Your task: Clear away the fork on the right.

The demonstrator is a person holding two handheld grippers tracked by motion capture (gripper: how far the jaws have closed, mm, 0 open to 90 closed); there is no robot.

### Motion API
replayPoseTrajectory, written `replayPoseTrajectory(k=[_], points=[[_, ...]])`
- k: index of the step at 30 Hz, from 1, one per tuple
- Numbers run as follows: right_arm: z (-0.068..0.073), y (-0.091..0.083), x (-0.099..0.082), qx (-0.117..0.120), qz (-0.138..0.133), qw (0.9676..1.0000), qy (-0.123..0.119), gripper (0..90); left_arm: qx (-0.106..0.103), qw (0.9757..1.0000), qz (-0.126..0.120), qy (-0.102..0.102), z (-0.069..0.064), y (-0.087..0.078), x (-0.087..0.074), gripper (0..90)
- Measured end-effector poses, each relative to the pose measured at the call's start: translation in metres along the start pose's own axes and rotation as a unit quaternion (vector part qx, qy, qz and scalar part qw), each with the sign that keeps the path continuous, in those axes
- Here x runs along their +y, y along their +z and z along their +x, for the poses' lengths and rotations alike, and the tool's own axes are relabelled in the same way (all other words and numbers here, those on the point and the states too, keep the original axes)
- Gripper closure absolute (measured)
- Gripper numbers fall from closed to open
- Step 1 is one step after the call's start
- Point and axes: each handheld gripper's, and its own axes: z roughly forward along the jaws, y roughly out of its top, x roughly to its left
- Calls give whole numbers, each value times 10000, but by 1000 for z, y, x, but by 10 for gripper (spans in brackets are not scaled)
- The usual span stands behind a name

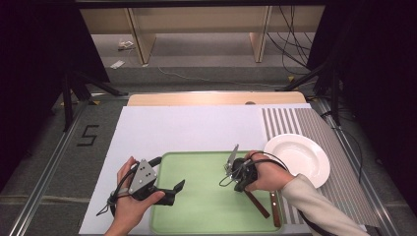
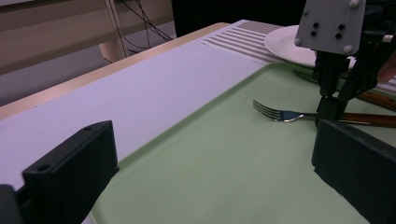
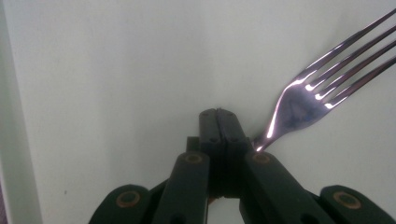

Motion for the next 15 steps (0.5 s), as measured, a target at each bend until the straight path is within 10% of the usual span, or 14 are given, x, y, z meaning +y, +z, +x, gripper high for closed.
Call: replayPoseTrajectory(k=[15], points=[[1,-8,-38,17,63,9987,507,900,-3,10000,-5,-10,-1,1,0,0]])
